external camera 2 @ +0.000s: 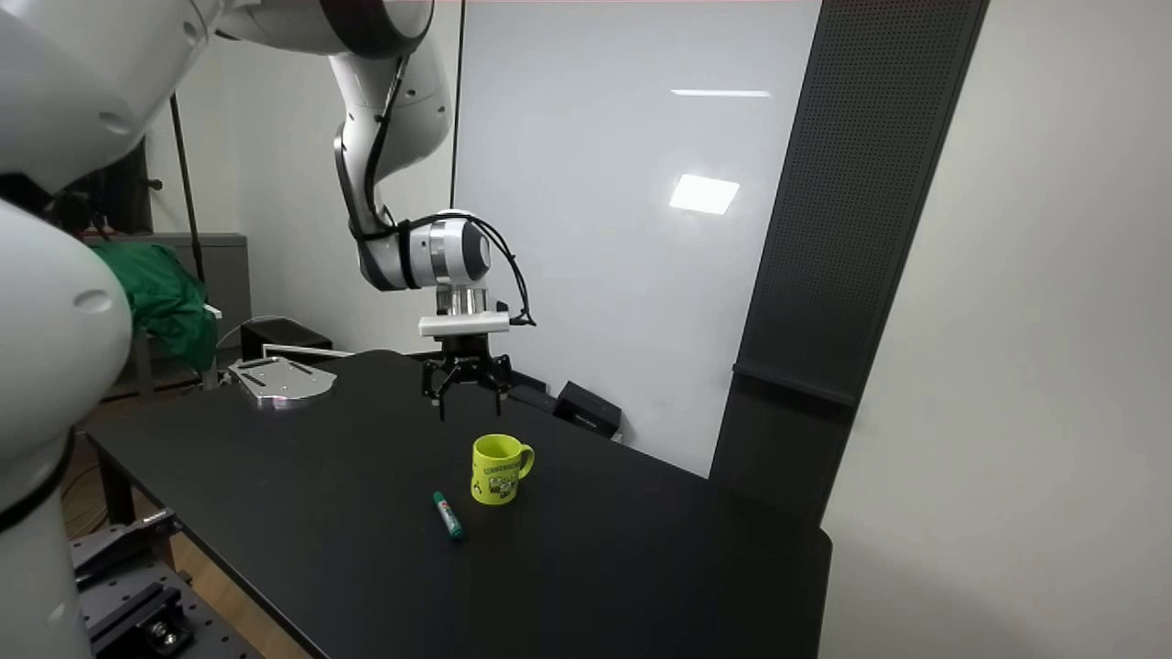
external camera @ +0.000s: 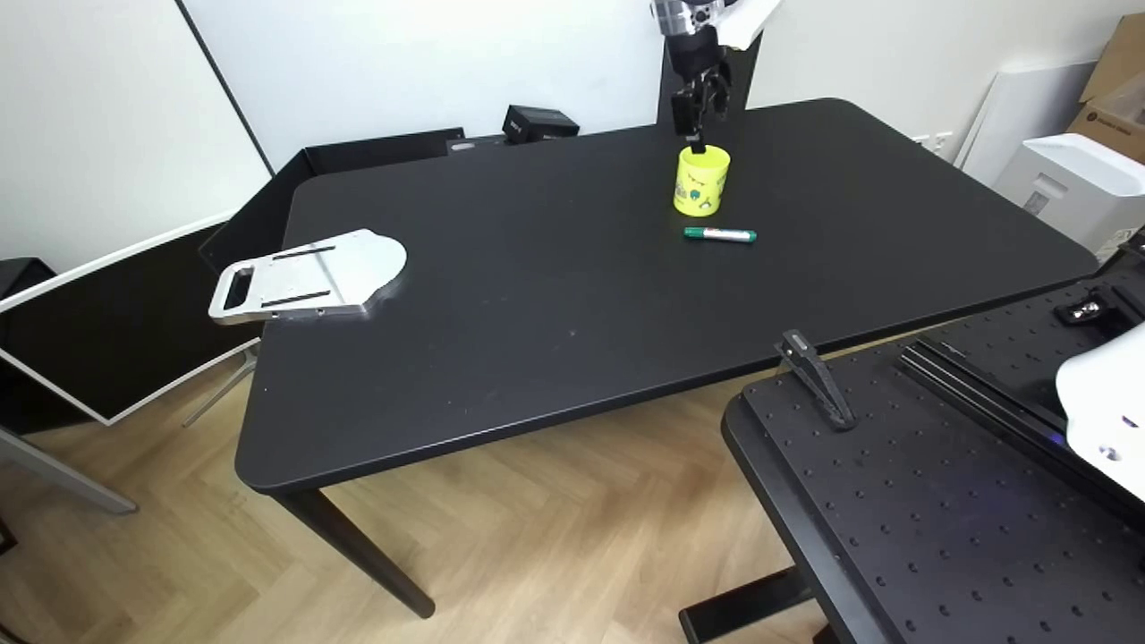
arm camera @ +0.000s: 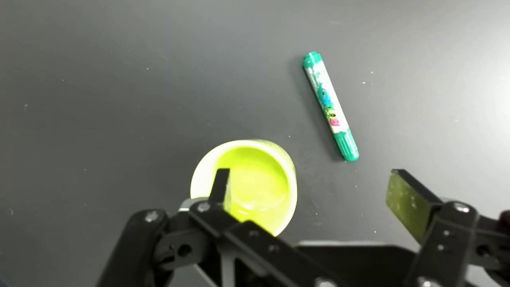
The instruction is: Take the marker out of the mug and put it on the table
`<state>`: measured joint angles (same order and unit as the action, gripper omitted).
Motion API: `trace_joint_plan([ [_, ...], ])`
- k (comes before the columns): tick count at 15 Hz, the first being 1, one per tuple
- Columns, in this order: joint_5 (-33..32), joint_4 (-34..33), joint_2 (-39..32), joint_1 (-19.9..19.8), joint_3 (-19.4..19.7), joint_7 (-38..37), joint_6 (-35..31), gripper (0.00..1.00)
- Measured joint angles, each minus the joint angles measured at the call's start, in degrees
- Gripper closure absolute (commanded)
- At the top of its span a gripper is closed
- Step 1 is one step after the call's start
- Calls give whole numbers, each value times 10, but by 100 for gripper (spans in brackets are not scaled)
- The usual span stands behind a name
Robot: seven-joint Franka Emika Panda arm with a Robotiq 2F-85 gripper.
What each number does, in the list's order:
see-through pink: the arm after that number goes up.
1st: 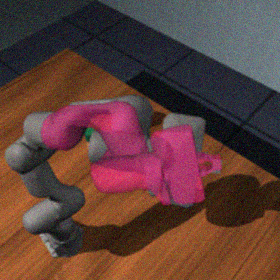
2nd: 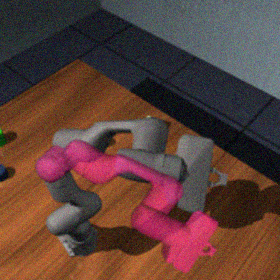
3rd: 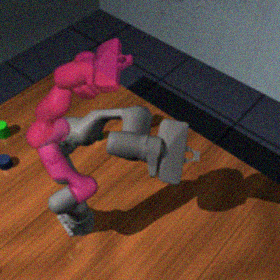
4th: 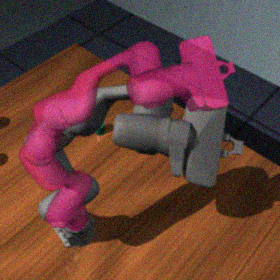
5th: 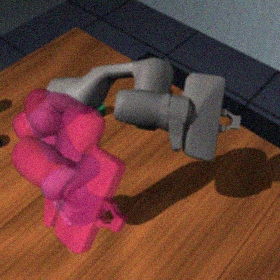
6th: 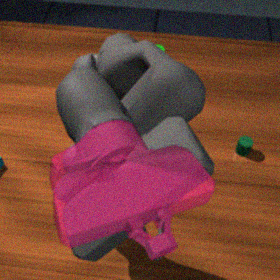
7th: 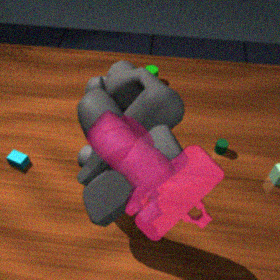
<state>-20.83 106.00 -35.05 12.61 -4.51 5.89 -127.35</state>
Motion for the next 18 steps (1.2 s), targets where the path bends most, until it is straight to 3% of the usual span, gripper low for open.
trace_joint_plan([
  [7, 74, 0, 27, -6, 1, -49, -26, 0],
  [14, 89, 13, 27, -7, 6, -74, -112, 0],
  [18, 94, 17, 27, -7, 5, -74, -125, 0],
])
